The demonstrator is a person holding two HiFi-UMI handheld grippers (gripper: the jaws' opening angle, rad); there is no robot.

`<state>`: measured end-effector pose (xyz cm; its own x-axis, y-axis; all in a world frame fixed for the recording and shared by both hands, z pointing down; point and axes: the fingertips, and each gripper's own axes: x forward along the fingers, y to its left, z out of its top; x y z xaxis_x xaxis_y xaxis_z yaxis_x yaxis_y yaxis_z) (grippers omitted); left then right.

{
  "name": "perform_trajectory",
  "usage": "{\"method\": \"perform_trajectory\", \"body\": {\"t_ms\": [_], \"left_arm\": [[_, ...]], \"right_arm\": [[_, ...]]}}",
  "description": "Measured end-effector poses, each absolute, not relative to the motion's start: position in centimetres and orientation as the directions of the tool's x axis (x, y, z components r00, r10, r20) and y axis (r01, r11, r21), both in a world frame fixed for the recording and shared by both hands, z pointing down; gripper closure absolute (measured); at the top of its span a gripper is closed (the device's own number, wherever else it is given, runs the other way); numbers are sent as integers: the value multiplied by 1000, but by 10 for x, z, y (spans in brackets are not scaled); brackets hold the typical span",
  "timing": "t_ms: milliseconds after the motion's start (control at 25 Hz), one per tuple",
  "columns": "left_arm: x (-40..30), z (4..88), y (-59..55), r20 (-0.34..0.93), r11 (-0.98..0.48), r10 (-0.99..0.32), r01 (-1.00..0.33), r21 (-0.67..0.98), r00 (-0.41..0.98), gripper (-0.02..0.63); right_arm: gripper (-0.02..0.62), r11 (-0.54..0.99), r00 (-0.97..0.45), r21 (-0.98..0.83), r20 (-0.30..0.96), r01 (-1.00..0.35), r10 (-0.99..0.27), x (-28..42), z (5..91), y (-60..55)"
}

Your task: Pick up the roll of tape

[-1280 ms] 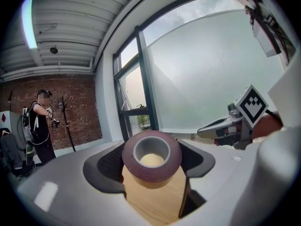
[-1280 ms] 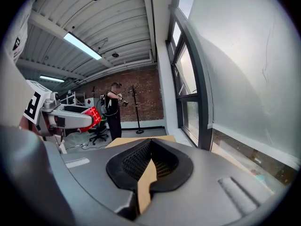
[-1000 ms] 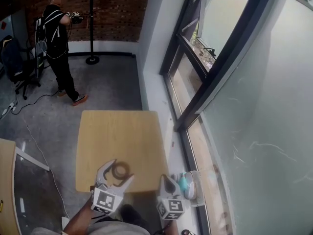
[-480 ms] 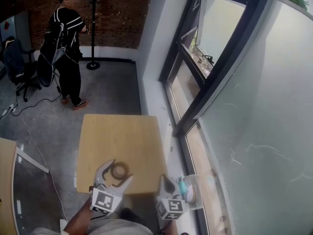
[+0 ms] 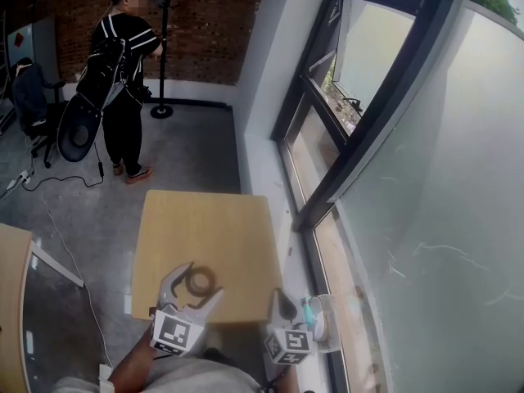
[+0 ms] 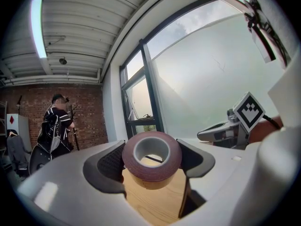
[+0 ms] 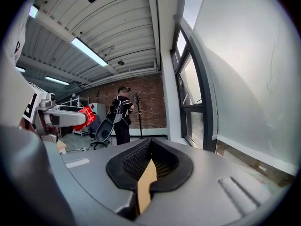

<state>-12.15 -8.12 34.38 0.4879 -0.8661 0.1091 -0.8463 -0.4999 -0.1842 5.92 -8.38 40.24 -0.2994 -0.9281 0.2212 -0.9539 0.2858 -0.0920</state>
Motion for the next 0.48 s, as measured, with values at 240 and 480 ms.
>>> {"method": "perform_trajectory", "body": {"t_ms": [240, 480], "left_arm": [[-124, 342, -83, 100, -496, -868, -848, -189, 486, 265], [-126, 345, -82, 109, -490, -871, -850, -190, 478, 265]], "right_arm": [[581, 300, -313, -92, 203, -949, -928, 50, 392, -87], [581, 294, -305, -85, 214, -952, -928, 50, 394, -84]]}}
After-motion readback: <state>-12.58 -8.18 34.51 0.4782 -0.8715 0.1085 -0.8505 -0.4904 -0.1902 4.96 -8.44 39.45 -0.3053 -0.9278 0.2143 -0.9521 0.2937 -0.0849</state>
